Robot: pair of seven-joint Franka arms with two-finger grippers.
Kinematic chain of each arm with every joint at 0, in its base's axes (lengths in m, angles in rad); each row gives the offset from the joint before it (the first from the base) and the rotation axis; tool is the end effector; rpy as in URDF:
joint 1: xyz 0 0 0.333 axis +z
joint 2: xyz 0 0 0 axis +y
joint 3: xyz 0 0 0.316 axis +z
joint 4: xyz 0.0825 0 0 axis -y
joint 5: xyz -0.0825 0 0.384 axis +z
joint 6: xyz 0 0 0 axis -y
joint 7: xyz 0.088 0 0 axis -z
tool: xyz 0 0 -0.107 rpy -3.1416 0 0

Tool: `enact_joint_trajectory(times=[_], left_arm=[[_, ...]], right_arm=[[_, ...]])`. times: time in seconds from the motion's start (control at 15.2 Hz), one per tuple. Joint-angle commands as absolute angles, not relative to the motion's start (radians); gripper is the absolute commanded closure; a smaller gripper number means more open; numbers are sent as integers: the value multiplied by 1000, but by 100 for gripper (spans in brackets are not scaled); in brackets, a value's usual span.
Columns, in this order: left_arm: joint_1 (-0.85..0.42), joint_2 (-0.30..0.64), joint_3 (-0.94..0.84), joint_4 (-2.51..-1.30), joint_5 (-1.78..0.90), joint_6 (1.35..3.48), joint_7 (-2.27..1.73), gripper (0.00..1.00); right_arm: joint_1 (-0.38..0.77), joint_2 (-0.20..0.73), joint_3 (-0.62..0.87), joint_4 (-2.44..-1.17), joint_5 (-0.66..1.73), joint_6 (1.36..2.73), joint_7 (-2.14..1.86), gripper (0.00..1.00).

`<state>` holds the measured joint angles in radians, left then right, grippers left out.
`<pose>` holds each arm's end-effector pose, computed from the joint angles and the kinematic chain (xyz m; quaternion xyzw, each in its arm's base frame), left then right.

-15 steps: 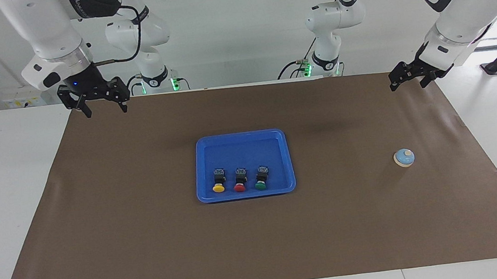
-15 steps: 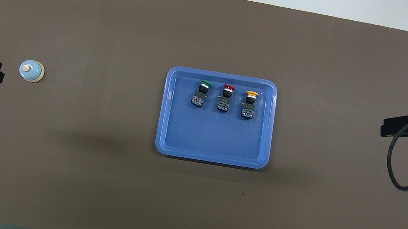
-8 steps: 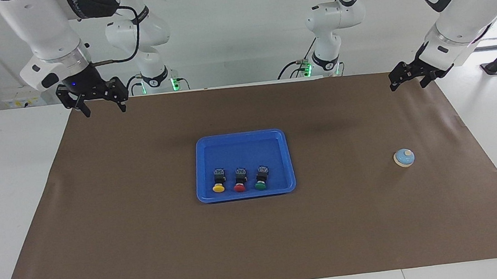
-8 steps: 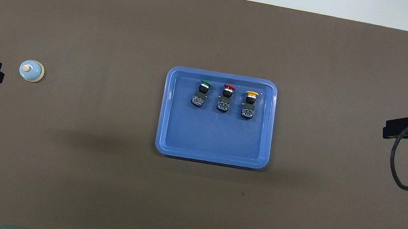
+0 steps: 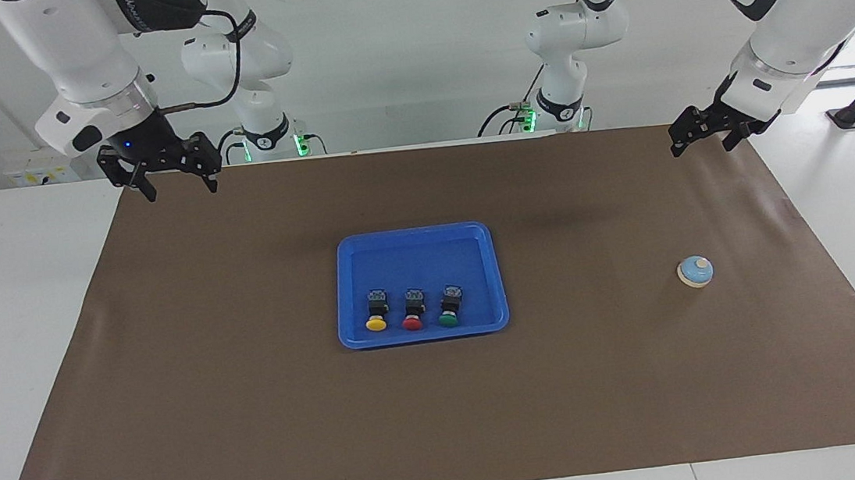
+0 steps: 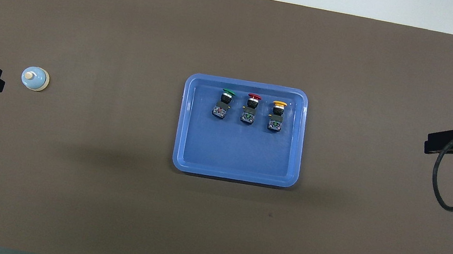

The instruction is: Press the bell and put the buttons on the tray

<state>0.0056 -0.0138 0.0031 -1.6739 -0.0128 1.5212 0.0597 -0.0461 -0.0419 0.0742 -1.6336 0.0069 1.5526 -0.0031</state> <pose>0.5403 0.0033 0.5799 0.9972 -0.0253 -0.0691 0.0088 0.5384 0.0167 0.6162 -0.9997 -0.0155 0.0196 0.0016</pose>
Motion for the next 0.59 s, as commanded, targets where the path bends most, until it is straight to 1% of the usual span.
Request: enact_joint_trajectory(times=[0.0, 0.07, 0.13, 0.2, 0.26, 0.33, 0.39, 0.53], left_arm=[[5, -20, 9, -1663, -11, 1552, 55, 0], [6, -31, 9, -1664, -11, 1551, 49, 0], [6, -34, 9, -1675, -11, 1563, 32, 5], [8, -34, 9, -1680, -11, 1571, 19, 32], [8, -34, 12, -1683, -11, 1604, 21, 65], [12, -35, 12, -1692, -12, 1644, 23, 91], [12, -40, 14, -1721, -11, 1679, 21, 100], [21, -41, 17, -1768, -11, 1756, 26, 100]], right_arm=[[-63, -40, 83, -1629, 23, 1537, -20, 0], [-63, -40, 83, -1629, 23, 1537, -20, 0], [-63, -40, 83, -1629, 23, 1537, -20, 0], [-63, -40, 83, -1629, 23, 1537, -20, 0], [-63, -40, 83, -1629, 23, 1537, -20, 0], [-63, -40, 83, -1629, 23, 1537, -20, 0], [-63, -40, 83, -1629, 23, 1537, -20, 0], [-63, -40, 83, -1629, 23, 1537, -20, 0]])
